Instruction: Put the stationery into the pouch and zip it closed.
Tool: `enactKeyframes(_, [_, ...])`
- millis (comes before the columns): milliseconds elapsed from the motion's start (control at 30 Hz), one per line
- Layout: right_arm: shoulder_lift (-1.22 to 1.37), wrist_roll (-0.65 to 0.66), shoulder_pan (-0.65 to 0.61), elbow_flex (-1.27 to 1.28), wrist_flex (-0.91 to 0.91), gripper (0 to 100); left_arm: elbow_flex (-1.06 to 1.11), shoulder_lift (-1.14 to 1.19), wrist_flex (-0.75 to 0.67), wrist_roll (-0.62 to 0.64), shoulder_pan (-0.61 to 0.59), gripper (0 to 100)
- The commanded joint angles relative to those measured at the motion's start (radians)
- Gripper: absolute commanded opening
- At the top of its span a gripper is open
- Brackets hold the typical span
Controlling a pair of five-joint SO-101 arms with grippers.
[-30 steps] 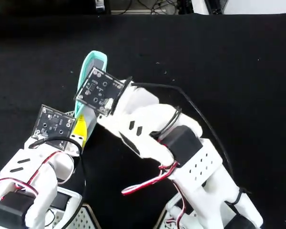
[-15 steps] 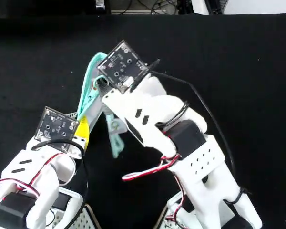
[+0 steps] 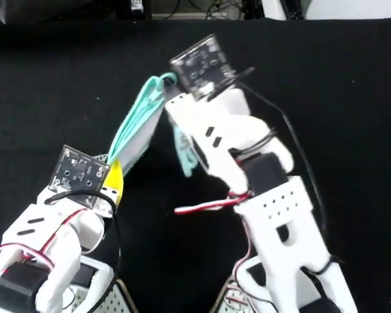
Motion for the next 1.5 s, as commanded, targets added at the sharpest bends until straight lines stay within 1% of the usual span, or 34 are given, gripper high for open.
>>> enactKeyframes(0, [-0.005, -0.055, 0.121, -0.019, -0.072, 1.2, -0.001, 0.003, 0.017, 0.011, 0.002, 3])
enactKeyframes(133, [0.041, -0.066, 0.181, -0.027, -0.095, 1.2, -0.001, 0.003, 0.017, 0.012, 0.002, 3])
enactKeyframes(300, [0.131, -0.069, 0.206, -0.028, -0.144, 1.2, -0.001, 0.003, 0.017, 0.012, 0.001, 3])
enactKeyframes(433, [0.119, -0.071, 0.176, -0.035, -0.114, 1.5, -0.002, 0.003, 0.014, 0.012, 0.001, 3])
enactKeyframes(567, [0.022, -0.063, 0.118, -0.048, -0.026, 1.5, -0.008, 0.003, 0.011, 0.012, 0.001, 3])
enactKeyframes(700, [-0.062, -0.063, 0.071, -0.044, 0.023, 1.6, -0.010, 0.003, 0.017, 0.008, -0.002, 3])
enactKeyframes(767, [-0.077, -0.063, 0.054, -0.044, 0.043, 5.3, -0.021, 0.003, 0.017, 0.008, -0.047, 3])
enactKeyframes(900, [-0.071, -0.069, 0.049, -0.047, 0.041, 19.8, -0.099, 0.003, 0.031, 0.008, -0.203, 4])
enactKeyframes(967, [-0.053, -0.069, 0.049, -0.074, 0.040, 22.0, -0.147, 0.006, 0.063, 0.006, -0.272, 7])
enactKeyframes(1067, [0.008, -0.069, 0.052, -0.156, 0.044, 21.6, -0.162, 0.009, 0.078, 0.006, -0.340, 15])
enactKeyframes(1133, [0.067, -0.069, 0.054, -0.219, 0.068, 21.6, -0.154, 0.011, 0.080, 0.006, -0.358, 17])
enactKeyframes(1233, [0.124, -0.069, 0.054, -0.295, 0.175, 21.6, -0.128, 0.005, 0.077, 0.006, -0.364, 17])
enactKeyframes(1333, [0.111, -0.069, 0.054, -0.329, 0.287, 21.6, -0.104, 0.005, 0.074, 0.006, -0.364, 17])
enactKeyframes(1467, [0.051, -0.064, 0.046, -0.329, 0.379, 22.0, -0.081, 0.011, 0.071, 0.006, -0.358, 17])
